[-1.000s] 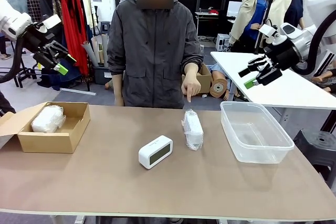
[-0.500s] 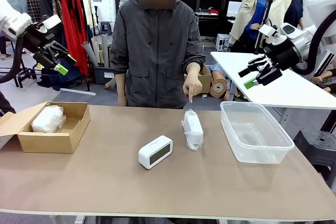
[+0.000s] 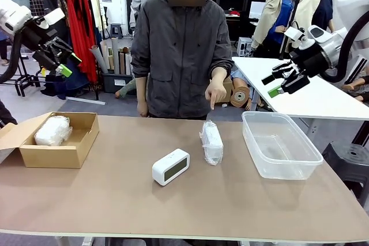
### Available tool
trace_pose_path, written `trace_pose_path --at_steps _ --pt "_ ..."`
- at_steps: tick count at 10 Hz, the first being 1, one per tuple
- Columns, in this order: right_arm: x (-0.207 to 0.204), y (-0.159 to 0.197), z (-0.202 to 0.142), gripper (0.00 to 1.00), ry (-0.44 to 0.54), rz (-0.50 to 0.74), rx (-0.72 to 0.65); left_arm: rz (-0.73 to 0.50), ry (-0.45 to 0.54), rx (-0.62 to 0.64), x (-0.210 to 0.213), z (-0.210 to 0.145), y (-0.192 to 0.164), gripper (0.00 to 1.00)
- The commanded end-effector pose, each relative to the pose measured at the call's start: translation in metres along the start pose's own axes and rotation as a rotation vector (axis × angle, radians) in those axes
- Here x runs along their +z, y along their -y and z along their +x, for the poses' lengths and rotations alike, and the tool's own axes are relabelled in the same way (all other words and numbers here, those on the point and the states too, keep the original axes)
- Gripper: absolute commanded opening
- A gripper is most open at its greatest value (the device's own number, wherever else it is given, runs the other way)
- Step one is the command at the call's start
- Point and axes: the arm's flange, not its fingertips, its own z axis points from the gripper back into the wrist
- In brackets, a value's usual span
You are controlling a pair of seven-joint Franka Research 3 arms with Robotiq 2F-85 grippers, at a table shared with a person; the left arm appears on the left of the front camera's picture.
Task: Separate and place wrapped and unwrapped clocks.
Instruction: Pick up the Digital clock indicated by the person.
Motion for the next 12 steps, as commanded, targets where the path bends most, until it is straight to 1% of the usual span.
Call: trace_pose_path --at_steps 1,2,5,7,8,10,11,12 --pt "0.0 -0.001 0.001 1.0 0.0 -0.004 0.002 0.004 -0.03 0.005 -0.003 0.002 0.006 1.0" --pt "0.0 -0.001 0.001 1.0 0.0 -0.004 0.002 0.007 -0.031 0.008 -0.006 0.005 0.005 1.0" --pt "0.0 -0.001 0.001 1.0 0.0 -0.004 0.002 0.064 -0.129 0.052 -0.012 0.041 0.008 1.0" --pt "0.0 -0.001 0.001 1.0 0.0 -0.004 0.002 0.11 -0.195 0.095 -0.034 0.068 0.01 1.0" --pt "0.0 -0.001 0.001 1.0 0.0 -0.004 0.002 0.121 -0.244 0.13 -0.044 0.085 0.015 1.0" --pt "0.0 -0.001 0.001 1.0 0.0 -0.004 0.002 0.111 -0.278 0.165 -0.069 0.117 0.023 1.0" --pt "0.0 -0.001 0.001 1.0 0.0 -0.004 0.002 0.052 -0.272 0.167 -0.088 0.138 0.037 1.0" --pt "0.0 -0.001 0.001 1.0 0.0 -0.004 0.002 0.022 -0.282 0.16 -0.102 0.153 0.048 1.0"
